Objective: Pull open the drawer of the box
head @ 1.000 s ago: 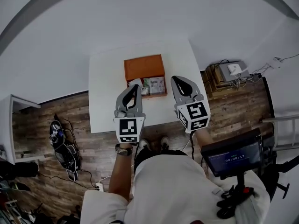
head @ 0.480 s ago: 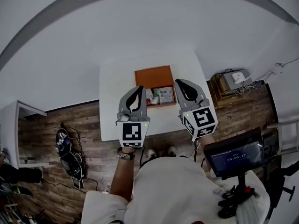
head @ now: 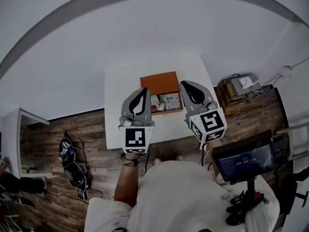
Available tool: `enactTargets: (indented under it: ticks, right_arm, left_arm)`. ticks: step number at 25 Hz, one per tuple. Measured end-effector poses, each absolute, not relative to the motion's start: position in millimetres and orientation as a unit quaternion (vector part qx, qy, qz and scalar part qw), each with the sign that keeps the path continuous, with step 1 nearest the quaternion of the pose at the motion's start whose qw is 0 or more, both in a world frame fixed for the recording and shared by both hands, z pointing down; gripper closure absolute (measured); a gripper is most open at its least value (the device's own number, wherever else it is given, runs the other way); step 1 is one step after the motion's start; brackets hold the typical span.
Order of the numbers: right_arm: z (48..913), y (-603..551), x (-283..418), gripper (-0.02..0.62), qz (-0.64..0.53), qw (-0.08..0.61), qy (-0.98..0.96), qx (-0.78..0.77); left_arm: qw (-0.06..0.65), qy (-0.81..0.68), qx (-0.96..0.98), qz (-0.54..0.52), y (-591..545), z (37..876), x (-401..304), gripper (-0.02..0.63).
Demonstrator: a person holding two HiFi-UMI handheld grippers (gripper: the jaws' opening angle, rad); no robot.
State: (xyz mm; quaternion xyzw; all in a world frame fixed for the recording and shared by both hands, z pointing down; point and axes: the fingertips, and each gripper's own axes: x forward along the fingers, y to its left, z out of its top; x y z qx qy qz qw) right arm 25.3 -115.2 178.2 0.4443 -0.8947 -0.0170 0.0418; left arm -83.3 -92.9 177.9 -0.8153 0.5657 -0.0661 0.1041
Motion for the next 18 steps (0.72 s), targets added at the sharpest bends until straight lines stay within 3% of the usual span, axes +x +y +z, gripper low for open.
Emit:
enactTargets:
  ticks: [18]
  right_arm:
    - [178.6,-115.7,19.6,0.594,-0.016,0.046,-0.895,0.444]
  left_arm:
    - [0.083,0.562,-0.82,-0.066,-91.1,188.0,-83.9,0.6]
